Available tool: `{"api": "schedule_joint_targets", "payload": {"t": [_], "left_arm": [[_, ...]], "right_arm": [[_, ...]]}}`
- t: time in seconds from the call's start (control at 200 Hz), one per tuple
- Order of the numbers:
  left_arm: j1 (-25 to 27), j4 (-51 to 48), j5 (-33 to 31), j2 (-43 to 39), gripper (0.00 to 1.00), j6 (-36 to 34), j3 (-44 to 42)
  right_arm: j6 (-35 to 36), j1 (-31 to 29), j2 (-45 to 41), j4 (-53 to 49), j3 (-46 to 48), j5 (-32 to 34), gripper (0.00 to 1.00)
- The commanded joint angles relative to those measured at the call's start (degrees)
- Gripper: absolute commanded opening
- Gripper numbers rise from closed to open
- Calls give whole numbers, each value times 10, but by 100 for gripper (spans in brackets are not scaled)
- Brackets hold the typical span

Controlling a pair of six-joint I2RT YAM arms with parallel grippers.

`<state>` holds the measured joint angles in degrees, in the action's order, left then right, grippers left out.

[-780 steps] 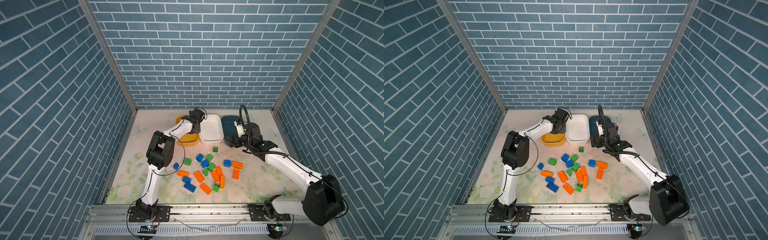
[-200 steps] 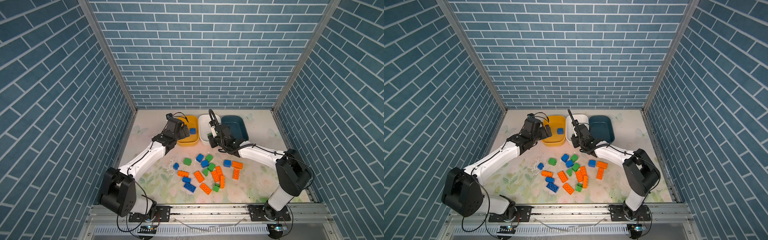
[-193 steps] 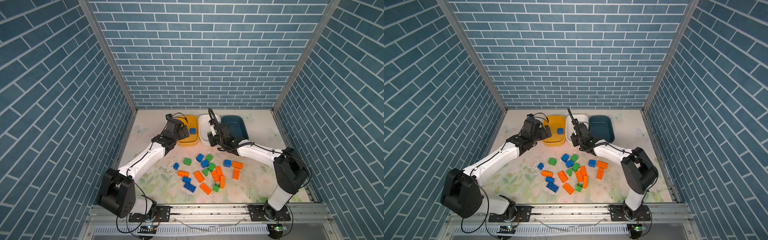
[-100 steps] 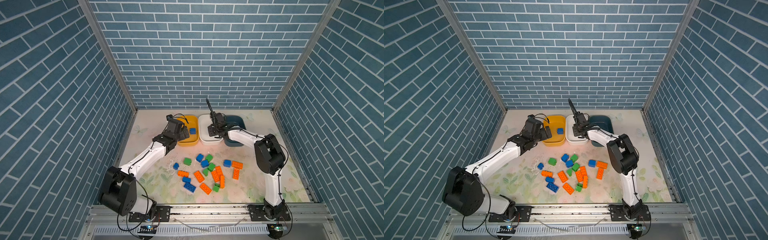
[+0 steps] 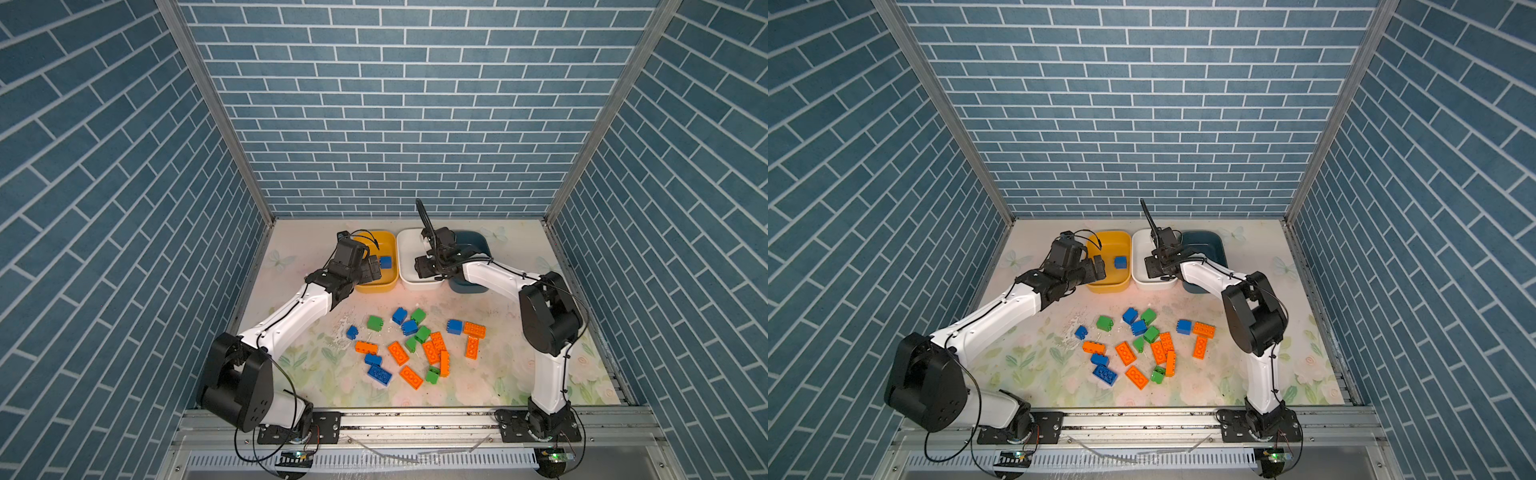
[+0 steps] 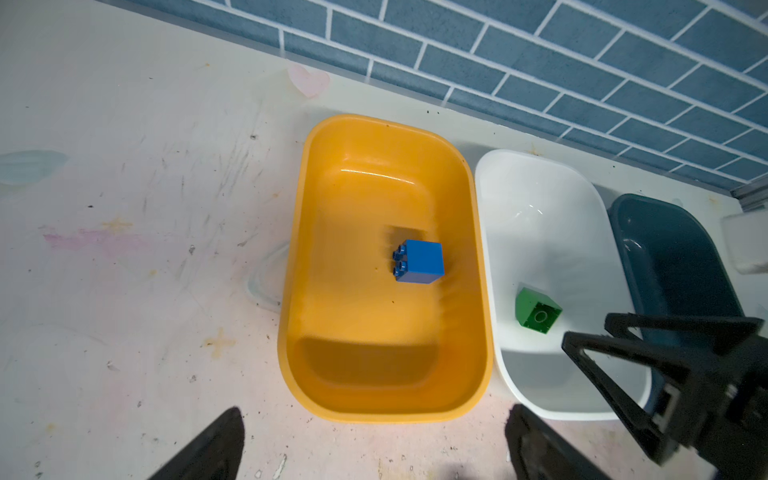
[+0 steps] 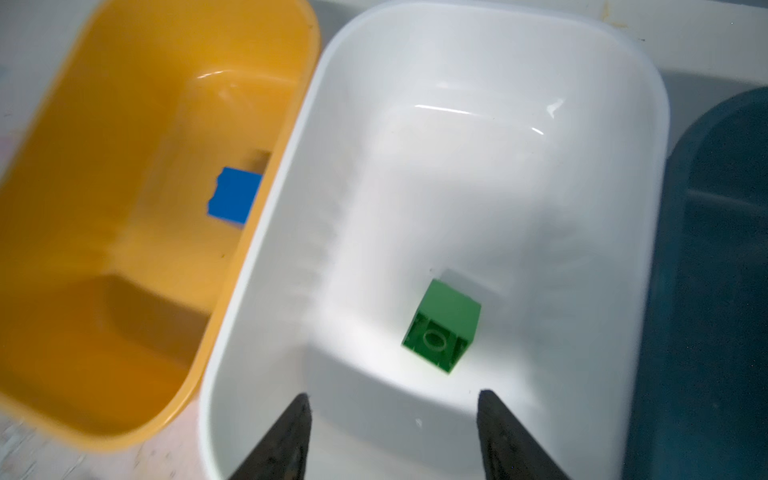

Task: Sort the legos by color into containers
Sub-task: 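Lift the green brick over the white tub and release it with the right gripper, then lower the right gripper onto another green brick while the left gripper hovers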

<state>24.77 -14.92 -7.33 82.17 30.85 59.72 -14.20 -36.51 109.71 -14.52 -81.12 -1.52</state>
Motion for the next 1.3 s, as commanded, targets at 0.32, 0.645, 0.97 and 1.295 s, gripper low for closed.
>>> {"api": "schedule_joint_targets", "payload": {"t": [0.32, 0.645, 0.97, 1.295], "left_arm": [[-1, 28, 14, -6, 99, -6, 0], [-1, -1, 18, 0, 99, -2, 8], [-3, -27, 10, -1, 99, 4, 10], [-3, -13, 55, -7, 99, -11, -14]], "right_arm": [[187, -42, -117, -56, 147, -106, 67], [239, -58, -64, -105, 111, -118, 62], [243, -73, -30, -109, 97, -115, 62], [243, -80, -15, -106, 92, -91, 55]]}}
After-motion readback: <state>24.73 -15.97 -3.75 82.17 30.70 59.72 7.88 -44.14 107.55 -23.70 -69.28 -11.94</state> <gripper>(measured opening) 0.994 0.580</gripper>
